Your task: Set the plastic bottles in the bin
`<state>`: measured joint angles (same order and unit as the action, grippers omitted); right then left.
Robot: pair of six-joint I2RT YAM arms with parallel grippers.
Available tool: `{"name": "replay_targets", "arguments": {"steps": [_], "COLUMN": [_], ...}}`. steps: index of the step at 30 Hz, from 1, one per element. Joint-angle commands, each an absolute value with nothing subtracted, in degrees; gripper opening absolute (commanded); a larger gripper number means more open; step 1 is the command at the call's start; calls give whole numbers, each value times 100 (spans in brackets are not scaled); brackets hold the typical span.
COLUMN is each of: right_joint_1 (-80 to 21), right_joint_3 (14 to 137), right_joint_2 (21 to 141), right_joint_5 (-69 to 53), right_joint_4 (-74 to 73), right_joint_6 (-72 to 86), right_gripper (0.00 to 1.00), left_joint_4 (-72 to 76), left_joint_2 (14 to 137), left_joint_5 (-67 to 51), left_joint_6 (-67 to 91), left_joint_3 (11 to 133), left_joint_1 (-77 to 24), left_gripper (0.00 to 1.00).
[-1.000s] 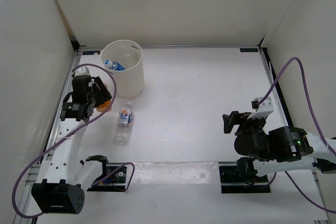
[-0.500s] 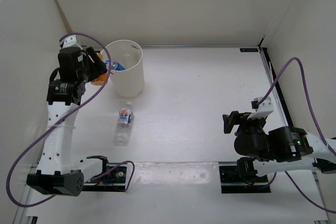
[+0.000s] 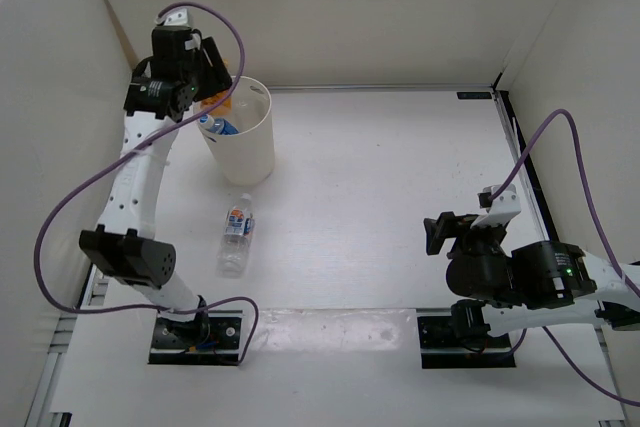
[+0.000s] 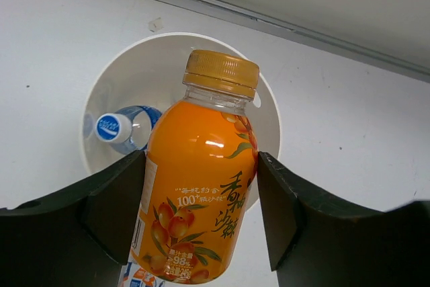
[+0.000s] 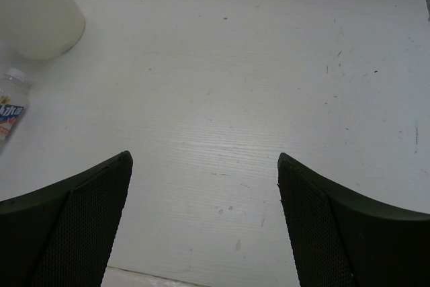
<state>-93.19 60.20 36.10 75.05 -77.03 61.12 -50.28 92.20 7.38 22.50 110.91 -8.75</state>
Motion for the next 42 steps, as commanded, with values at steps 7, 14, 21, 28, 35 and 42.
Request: {"name": "replay_targets", "arguments": {"steps": [7,14,21,28,35,42], "right_joint_1": [-9360,-9343,-9343,-9316,-9316,-9281], "right_joint_3": [6038,6038,6029,6021,5994,5906], "right_joint_2": [3586,3577,3604,3612,3577,3673], "right_joint_5": [7629,7629,7611,7603,7638,7761], "right_joint_4": [-8148,-8113,-8095,-8016,-7963,-7866], "right_joint_6": [6187,6170,6126,6047,6029,6012], "right_gripper": [90,90,90,90,90,90], "left_joint_4": [-5150,-5396,-5388,-4879,-3437,-2944], "left_joint_2": [10089,10292,9379,7083,3992,2602], "left_joint_5": [729,887,1415,1827,1574,898], "left_joint_6": [2083,1951,1986,2258,2408,2392], "left_joint_3": [11804,11979,11523,9946,6126,3833], "left_joint_1": [-1107,-1081,-994,-896,-932,-984], "left_gripper": [29,100,100,100,100,100]}}
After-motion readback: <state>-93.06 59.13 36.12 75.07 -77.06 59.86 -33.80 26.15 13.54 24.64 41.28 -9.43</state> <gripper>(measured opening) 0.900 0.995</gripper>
